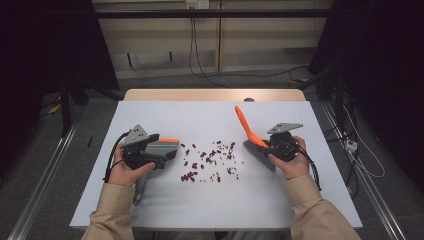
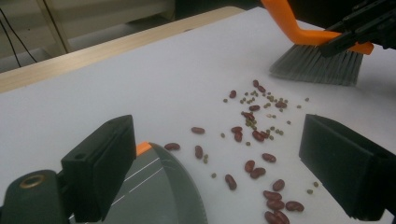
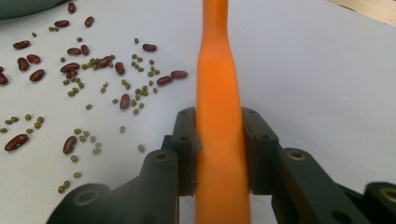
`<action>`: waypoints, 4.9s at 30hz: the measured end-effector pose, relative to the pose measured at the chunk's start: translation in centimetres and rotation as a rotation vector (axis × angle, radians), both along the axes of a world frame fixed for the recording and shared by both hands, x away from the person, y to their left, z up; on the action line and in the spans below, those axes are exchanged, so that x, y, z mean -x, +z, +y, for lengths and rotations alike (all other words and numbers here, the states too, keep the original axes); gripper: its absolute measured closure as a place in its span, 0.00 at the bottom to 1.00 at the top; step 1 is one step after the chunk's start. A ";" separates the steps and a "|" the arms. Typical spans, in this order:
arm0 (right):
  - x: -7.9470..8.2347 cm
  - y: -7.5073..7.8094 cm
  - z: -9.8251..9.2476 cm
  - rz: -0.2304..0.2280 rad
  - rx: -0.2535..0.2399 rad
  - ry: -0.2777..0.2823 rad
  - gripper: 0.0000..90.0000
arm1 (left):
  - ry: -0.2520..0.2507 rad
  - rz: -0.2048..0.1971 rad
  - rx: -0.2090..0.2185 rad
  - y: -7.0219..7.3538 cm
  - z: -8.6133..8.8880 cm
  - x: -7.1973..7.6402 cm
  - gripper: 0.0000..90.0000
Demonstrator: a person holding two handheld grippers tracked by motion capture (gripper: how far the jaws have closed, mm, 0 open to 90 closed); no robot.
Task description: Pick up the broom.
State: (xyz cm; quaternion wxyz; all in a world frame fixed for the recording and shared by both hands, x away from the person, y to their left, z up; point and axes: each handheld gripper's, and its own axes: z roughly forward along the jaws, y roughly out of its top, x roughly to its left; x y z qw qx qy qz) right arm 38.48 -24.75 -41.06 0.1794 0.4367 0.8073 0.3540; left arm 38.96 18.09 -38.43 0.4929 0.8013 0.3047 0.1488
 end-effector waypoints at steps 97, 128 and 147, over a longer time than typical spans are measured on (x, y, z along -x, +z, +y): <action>-5.3 -2.0 7.4 -0.234 0.034 0.255 0.79 | 0.010 0.022 -0.025 -1.6 2.0 0.9 0.10; 0.7 -1.7 9.4 -0.247 0.041 0.389 0.79 | 0.008 0.026 -0.032 -1.7 2.4 1.2 0.10; -0.9 -0.1 8.7 -0.253 -0.076 0.364 0.79 | 0.016 0.038 -0.032 -2.2 3.0 1.3 0.10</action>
